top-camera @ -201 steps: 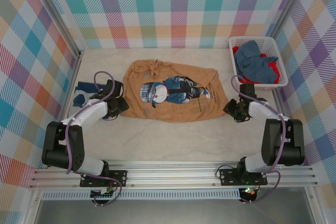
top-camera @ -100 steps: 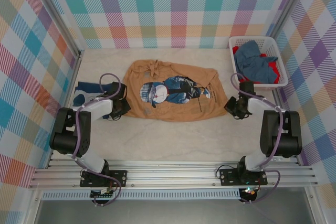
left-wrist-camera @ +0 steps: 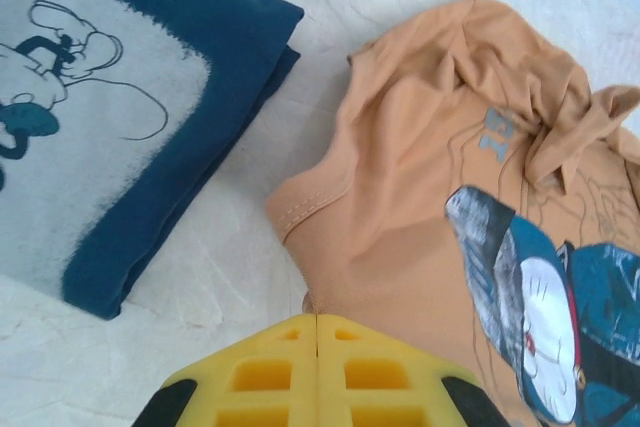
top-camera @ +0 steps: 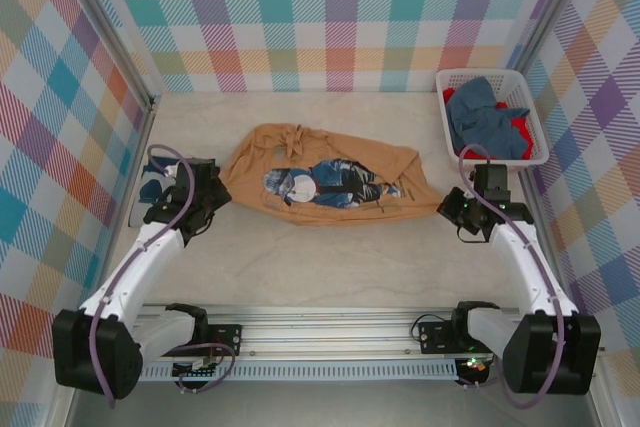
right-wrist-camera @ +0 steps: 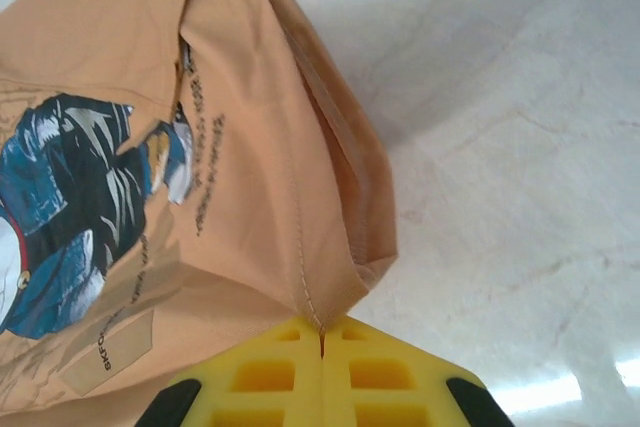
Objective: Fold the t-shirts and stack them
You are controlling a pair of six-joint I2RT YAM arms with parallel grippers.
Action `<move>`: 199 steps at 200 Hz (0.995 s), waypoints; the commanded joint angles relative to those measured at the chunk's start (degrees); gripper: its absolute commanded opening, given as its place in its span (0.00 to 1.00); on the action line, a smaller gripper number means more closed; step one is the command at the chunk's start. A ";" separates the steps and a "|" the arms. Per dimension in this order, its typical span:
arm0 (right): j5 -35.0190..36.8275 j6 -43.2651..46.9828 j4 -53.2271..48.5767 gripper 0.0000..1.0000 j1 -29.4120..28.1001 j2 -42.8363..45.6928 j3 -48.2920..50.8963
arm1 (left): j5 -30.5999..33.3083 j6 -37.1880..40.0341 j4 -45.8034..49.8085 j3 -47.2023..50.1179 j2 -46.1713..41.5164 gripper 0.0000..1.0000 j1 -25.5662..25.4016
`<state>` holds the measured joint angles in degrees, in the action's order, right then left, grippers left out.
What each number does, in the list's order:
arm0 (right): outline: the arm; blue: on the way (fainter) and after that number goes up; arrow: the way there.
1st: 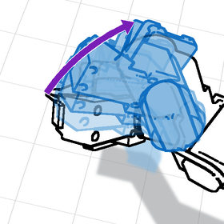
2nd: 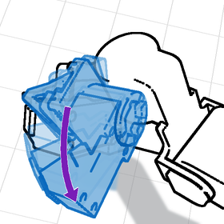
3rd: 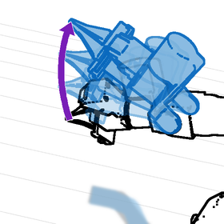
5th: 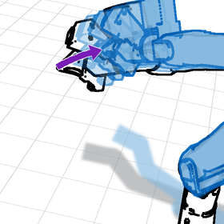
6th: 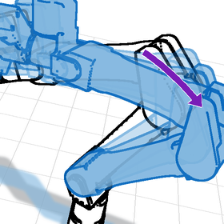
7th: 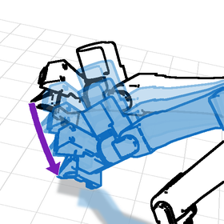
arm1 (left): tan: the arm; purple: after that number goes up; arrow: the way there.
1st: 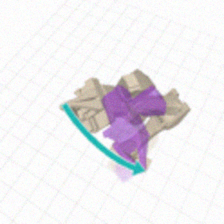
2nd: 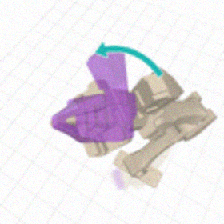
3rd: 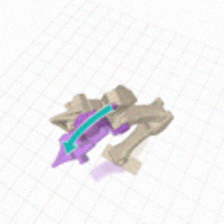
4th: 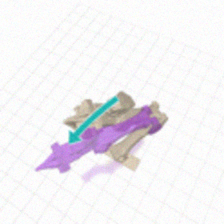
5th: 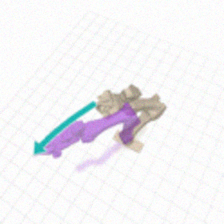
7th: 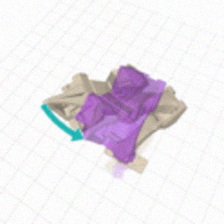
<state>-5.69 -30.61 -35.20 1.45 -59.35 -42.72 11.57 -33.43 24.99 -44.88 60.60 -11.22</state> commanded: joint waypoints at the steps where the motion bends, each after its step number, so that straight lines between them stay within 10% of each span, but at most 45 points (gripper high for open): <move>1: -0.81 1.19 -4.79 0.00 -0.18 -0.89 -0.30 | 1.48 -0.83 4.23 -0.39 -0.40 0.00 -0.38; 77: -3.69 2.32 3.71 0.03 -0.21 -22.58 -1.08 | -0.22 -1.37 3.08 2.51 7.38 0.00 -0.54; 139: 0.29 2.29 5.92 0.29 -0.17 -17.86 -0.53 | -2.08 -0.41 3.56 3.22 6.22 0.00 -0.73; 199: 1.97 -1.63 5.04 0.30 -0.05 -12.72 3.53 | -2.34 -0.32 3.58 2.90 5.92 0.00 -0.82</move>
<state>-4.93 -29.63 -29.56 1.48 -72.99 -41.36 9.89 -34.70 27.33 -41.80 67.42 -11.40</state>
